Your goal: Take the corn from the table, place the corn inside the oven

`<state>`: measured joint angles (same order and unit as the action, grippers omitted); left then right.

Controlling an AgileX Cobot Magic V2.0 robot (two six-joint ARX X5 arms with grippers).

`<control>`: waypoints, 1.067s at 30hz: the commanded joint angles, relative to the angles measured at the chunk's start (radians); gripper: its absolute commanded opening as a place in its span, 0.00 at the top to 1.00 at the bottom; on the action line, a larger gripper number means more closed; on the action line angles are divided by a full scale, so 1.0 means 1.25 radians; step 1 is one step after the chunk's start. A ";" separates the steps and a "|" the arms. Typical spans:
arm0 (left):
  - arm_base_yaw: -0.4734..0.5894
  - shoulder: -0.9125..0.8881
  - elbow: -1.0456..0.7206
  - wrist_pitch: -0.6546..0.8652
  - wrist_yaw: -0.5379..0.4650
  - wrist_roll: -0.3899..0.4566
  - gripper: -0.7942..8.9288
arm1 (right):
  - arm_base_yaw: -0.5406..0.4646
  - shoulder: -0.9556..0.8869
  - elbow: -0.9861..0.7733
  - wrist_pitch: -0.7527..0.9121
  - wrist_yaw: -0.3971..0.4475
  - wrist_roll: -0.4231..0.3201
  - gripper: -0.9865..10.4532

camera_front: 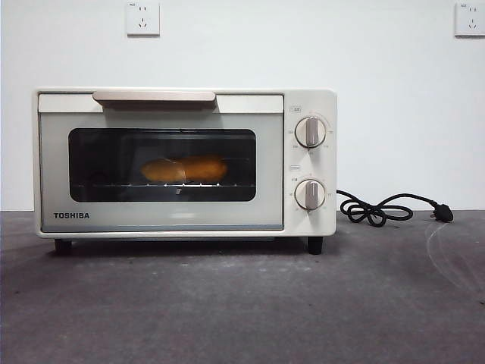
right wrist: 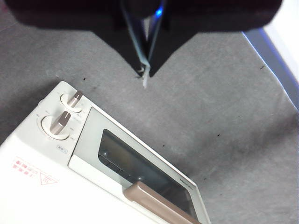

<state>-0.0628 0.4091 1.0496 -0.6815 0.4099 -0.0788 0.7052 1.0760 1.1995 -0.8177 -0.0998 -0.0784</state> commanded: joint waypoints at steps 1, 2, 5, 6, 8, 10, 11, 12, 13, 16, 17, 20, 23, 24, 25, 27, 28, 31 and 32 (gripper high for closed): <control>-0.018 -0.032 -0.062 0.283 0.001 0.003 0.92 | 0.000 0.001 0.002 0.006 0.003 -0.003 0.92; -0.023 -0.041 -0.089 0.370 0.000 0.003 0.92 | 0.000 0.001 0.002 0.006 0.003 -0.003 0.92; -0.031 -0.067 -0.202 0.637 0.000 0.004 0.92 | 0.000 0.001 0.002 0.006 0.003 -0.003 0.92; -0.031 -0.076 -0.240 0.692 0.001 0.004 0.92 | 0.000 0.001 0.002 0.006 0.003 -0.003 0.92; -0.032 -0.092 -0.303 0.736 -0.001 0.010 0.92 | 0.000 0.001 0.002 0.006 0.003 -0.003 0.92; -0.035 -0.117 -0.370 0.721 -0.035 0.041 0.92 | 0.000 0.001 0.002 0.006 0.003 -0.003 0.92; -0.037 -0.129 -0.401 0.711 -0.061 0.056 0.92 | 0.000 0.001 0.002 0.006 0.003 -0.003 0.92; -0.039 -0.146 -0.444 0.703 -0.102 0.081 0.92 | 0.000 0.001 0.002 0.006 0.003 -0.003 0.92; -0.040 -0.159 -0.477 0.705 -0.127 0.093 0.92 | 0.000 0.001 0.002 0.006 0.003 -0.003 0.92; -0.040 -0.216 -0.582 0.706 -0.180 0.103 0.92 | 0.000 0.001 0.002 0.006 0.003 -0.003 0.92; -0.039 -0.234 -0.611 0.705 -0.192 0.103 0.92 | 0.000 0.001 0.002 0.006 0.003 -0.003 0.92; -0.032 -0.284 -0.696 0.707 -0.226 0.102 0.92 | 0.000 0.001 0.002 0.006 0.003 -0.003 0.92; -0.014 -0.305 -0.753 0.703 -0.223 0.099 0.92 | 0.000 0.001 0.002 0.006 0.003 -0.003 0.92; -0.010 -0.309 -0.768 0.697 -0.223 0.099 0.92 | 0.000 0.001 0.002 0.006 0.003 -0.003 0.92; -0.009 -0.314 -0.779 0.685 -0.225 0.099 0.92 | 0.000 0.001 0.002 0.006 0.003 -0.003 0.92; -0.009 -0.322 -0.795 0.658 -0.228 0.106 0.92 | 0.000 0.001 0.002 0.006 0.003 -0.003 0.92; -0.009 -0.322 -0.802 0.645 -0.234 0.108 0.92 | 0.000 0.001 0.002 0.006 0.003 -0.003 0.92; -0.008 -0.322 -0.822 0.617 -0.248 0.105 0.92 | 0.000 0.001 0.002 0.006 0.003 -0.003 0.92; -0.009 -0.322 -0.831 0.611 -0.248 0.106 0.92 | 0.000 0.001 0.002 0.006 0.003 -0.003 0.92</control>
<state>-0.0757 0.0097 0.0330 0.0879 0.1055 0.0422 0.7052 1.0760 1.1995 -0.8177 -0.0967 -0.0784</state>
